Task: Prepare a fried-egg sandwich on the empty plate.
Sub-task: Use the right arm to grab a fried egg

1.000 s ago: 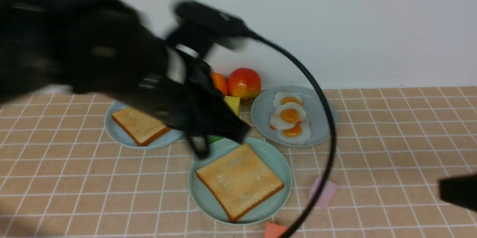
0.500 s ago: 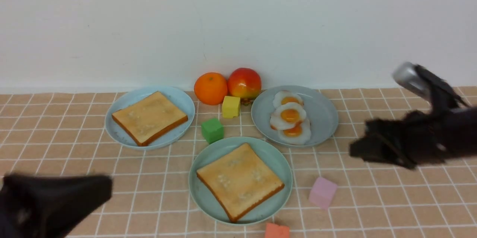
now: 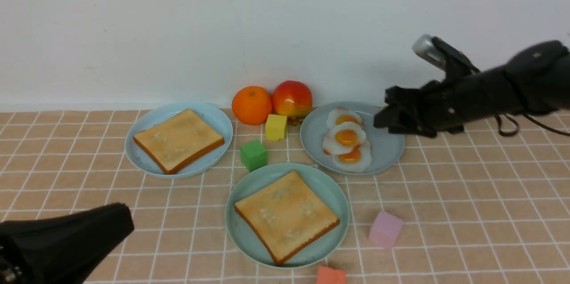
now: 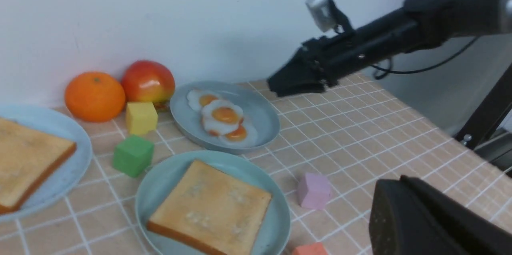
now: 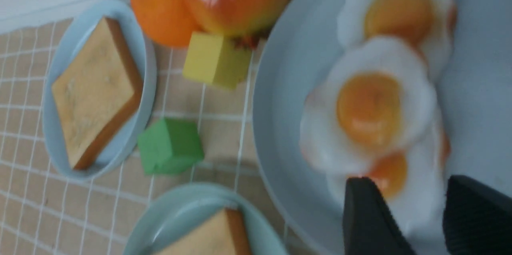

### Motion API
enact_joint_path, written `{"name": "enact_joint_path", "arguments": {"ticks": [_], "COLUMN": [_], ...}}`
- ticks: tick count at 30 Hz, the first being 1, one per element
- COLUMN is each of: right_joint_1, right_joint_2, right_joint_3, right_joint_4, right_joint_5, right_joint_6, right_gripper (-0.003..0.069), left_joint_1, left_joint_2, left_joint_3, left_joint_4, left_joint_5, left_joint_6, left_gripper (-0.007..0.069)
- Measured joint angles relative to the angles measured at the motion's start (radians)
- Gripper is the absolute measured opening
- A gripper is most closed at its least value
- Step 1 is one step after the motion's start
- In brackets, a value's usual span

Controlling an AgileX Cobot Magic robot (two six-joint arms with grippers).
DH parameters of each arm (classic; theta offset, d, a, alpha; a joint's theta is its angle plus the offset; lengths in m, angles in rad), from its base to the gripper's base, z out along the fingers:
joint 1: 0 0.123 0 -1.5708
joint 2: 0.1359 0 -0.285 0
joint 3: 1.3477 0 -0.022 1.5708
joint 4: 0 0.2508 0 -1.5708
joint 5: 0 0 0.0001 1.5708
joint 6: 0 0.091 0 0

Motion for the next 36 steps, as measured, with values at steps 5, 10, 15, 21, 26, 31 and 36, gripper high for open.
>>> {"name": "enact_joint_path", "arguments": {"ticks": [5, 10, 15, 21, 26, 31, 36], "right_joint_1": [0.000, 0.000, 0.000, 0.000, 0.000, 0.000, 0.000], "right_joint_2": [0.120, 0.204, 0.258, 0.288, 0.310, 0.318, 0.320], "right_joint_3": [-0.134, -0.216, -0.241, -0.244, -0.249, -0.251, -0.251], "right_joint_4": [-0.002, -0.003, 0.003, 0.065, 0.132, 0.167, 0.177], "right_joint_5": [0.001, 0.015, -0.005, -0.012, -0.019, -0.023, -0.023], "right_joint_6": [-0.011, -0.012, -0.014, -0.022, -0.029, -0.032, -0.035], "right_gripper": [0.0332, 0.0337, 0.0337, 0.0338, 0.0338, 0.0337, 0.0311], "left_joint_1": [0.000, 0.000, 0.000, 0.000, 0.000, 0.000, 0.000], "left_joint_2": [0.002, 0.002, 0.002, 0.002, 0.002, 0.002, 0.002], "left_joint_3": [0.001, 0.001, 0.002, 0.002, 0.002, 0.002, 0.002], "left_joint_4": [-0.003, -0.003, -0.003, -0.003, -0.003, -0.007, -0.008], "left_joint_5": [-0.006, -0.013, -0.014, -0.016, -0.017, -0.017, -0.017], "left_joint_6": [-0.064, -0.071, -0.072, -0.074, -0.074, -0.074, -0.074], "left_gripper": [-0.0013, -0.0013, -0.0013, -0.0013, -0.0013, -0.0013, -0.0011]}}
